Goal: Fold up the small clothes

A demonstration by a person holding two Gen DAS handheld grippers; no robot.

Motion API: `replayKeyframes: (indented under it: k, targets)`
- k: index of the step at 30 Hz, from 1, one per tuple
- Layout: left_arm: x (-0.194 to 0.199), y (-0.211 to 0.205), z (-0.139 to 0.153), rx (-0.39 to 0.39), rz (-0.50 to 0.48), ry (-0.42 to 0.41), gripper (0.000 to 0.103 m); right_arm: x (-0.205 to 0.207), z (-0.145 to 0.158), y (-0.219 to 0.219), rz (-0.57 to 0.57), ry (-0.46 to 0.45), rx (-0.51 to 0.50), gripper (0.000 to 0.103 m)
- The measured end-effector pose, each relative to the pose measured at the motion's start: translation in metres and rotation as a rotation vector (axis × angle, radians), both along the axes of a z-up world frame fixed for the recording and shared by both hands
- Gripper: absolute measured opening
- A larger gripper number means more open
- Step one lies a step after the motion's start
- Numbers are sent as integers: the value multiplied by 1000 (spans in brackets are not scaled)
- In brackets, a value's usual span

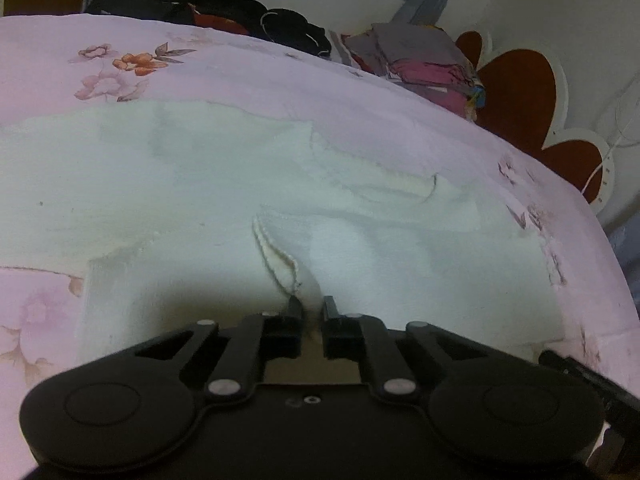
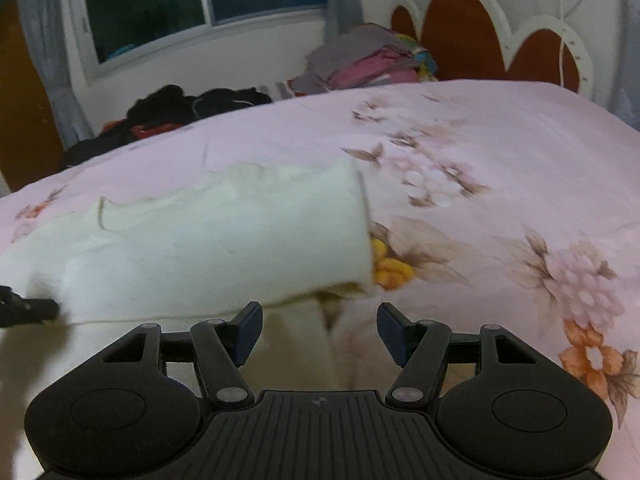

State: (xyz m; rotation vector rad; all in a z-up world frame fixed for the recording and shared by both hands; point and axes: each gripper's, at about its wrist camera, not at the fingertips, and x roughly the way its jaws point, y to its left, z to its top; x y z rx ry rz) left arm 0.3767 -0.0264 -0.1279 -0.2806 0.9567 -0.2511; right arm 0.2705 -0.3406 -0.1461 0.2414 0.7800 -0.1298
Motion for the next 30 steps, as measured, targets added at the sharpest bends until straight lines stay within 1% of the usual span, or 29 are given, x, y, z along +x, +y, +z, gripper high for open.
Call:
replayKeyframes:
  k: [1, 3, 6, 9, 10, 11, 12, 15, 16, 17, 18, 20, 23, 25, 26, 27, 28, 29, 30]
  targets:
    - [0, 0, 3, -2, 2, -15, 7, -1, -1, -1, -4, 2, -3, 64]
    - [-2, 3, 15, -40, 16, -62, 7, 1, -3, -2, -5, 5, -9, 64]
    - [-2, 11, 42, -91, 30, -127, 7, 5, -8, 0, -2, 12, -18, 64]
    - [-2, 19, 67, -100, 34, -197, 7, 13, -11, 3, -7, 6, -15, 63]
    - [-2, 24, 71, -96, 45, -211, 7, 16, -11, 3, -9, -1, -18, 56]
    - [-1, 28, 71, -94, 60, -213, 7, 21, -11, 4, -8, -4, -14, 44]
    - [-1, 34, 70, -92, 75, -209, 7, 26, -11, 4, -12, -4, -3, 42]
    - [3, 51, 58, -58, 116, -180, 7, 37, -11, 5, -20, -11, 22, 40]
    - [4, 56, 50, -50, 128, -162, 7, 41, -11, 6, -12, -12, 25, 30]
    - [6, 59, 45, -39, 137, -150, 7, 43, -12, 7, -3, -8, 29, 16]
    - [8, 61, 40, -22, 141, -136, 7, 44, -12, 7, -4, -6, 32, 14]
    - [10, 63, 27, 3, 142, -109, 7, 41, -11, 4, -16, -12, 37, 7]
    - [10, 64, 8, 40, 131, -70, 7, 33, -16, -5, -72, -3, 59, 7]
    - [9, 61, 1, 67, 121, -60, 7, 32, -14, -4, -57, 3, 44, 7]
    - [7, 60, 0, 76, 117, -64, 9, 31, -12, -4, -46, 9, 41, 7]
    - [6, 60, 2, 91, 116, -68, 13, 31, -11, -5, -30, 21, 58, 7]
    - [6, 59, 5, 113, 117, -74, 19, 29, -9, -8, -24, 25, 74, 7]
    - [4, 60, 8, 129, 121, -82, 25, 25, -5, -10, -24, 18, 75, 8]
    - [1, 60, 13, 150, 124, -99, 28, 22, -1, -11, -17, 10, 71, 8]
